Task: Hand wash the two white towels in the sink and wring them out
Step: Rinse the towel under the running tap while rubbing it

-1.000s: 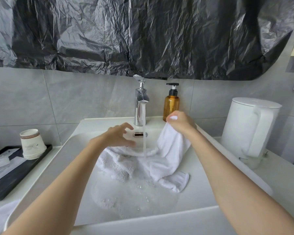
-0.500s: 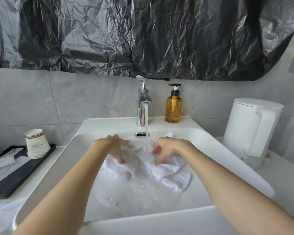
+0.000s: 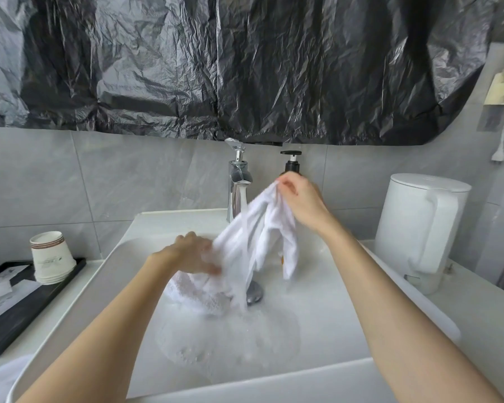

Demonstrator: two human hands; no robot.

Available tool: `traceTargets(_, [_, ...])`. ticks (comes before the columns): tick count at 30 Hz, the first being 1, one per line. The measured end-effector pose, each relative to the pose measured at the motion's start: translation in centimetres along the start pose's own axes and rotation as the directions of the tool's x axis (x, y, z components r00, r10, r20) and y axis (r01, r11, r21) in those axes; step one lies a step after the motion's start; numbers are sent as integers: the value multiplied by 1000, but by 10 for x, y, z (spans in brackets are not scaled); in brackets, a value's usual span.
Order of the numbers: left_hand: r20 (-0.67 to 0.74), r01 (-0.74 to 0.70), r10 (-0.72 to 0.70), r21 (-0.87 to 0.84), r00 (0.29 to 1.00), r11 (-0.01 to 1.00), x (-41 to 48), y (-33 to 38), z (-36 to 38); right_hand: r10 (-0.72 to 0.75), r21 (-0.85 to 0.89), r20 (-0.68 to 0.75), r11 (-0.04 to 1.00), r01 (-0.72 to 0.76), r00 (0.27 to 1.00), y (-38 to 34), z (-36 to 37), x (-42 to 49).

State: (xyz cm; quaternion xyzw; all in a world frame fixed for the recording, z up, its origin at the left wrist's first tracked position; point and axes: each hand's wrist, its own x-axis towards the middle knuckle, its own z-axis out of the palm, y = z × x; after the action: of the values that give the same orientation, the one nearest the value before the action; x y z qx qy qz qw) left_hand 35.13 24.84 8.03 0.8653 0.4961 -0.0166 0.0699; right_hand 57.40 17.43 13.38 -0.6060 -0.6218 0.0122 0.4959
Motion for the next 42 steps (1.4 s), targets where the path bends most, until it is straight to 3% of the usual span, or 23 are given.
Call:
traceTargets(3, [-208,-105,59,-219,976,970,3,0,-9,-7,135,-185,990,32,983,-8,-4,3])
traceTargets(5, [-236,-138,43,-402,971,905,1,-5,-16,26,134,-262,991,10,965,-4,-5,4])
traceTargets(7, [-207,-174,53,-627,977,759,-1,-9,-21,88,125,-289,991,-54,953,3,-6,7])
traceTargets(9, [-277,-238,18,-789,961,566,-5,-8,-30,156,100,-262,986,-134,952,11,-6,7])
traceTargets(11, [-387,-315,-88,-846,918,431,-11,-2,-44,165,41,-177,986,-160,970,13,-4,5])
traceTargets(14, [-485,-376,-212,-834,849,404,-19,6,-57,149,-165,146,978,-124,978,7,3,0])
traceTargets(16, [-498,-372,-261,-833,827,410,-23,8,-57,212,-221,422,967,-127,881,3,13,-8])
traceTargets(18, [-490,-359,-285,-840,824,406,-23,9,-55,206,-278,526,959,-62,825,6,23,-15])
traceTargets(20, [-479,-342,-304,-846,823,409,-21,10,-55,98,-197,470,980,-4,877,11,33,-18])
traceTargets(22, [-475,-318,-320,-842,820,436,-19,9,-54,70,-84,327,995,-45,942,12,32,-13])
traceTargets(25, [-442,-191,-239,-729,865,657,-13,5,-48,90,91,120,991,-101,989,7,25,-1])
traceTargets(27, [-313,-147,-110,-693,944,706,-13,7,-44,146,239,9,960,-144,989,5,25,4])
traceTargets(29, [-239,-193,5,-772,971,605,-10,11,-37,212,368,-78,914,-170,974,4,26,4])
traceTargets(31, [-303,-270,26,-804,953,530,-6,21,-28,282,459,-142,868,-189,949,2,31,2])
traceTargets(35, [-266,-242,-118,-952,957,185,11,46,-9,439,597,-123,749,-287,890,-5,51,-1])
traceTargets(37, [-262,-256,-210,-965,942,55,15,60,-9,380,507,-147,821,-260,913,-11,65,-6])
traceTargets(42, [-330,-335,-371,-941,868,53,21,83,-8,218,266,-141,948,-175,966,-26,82,-24])
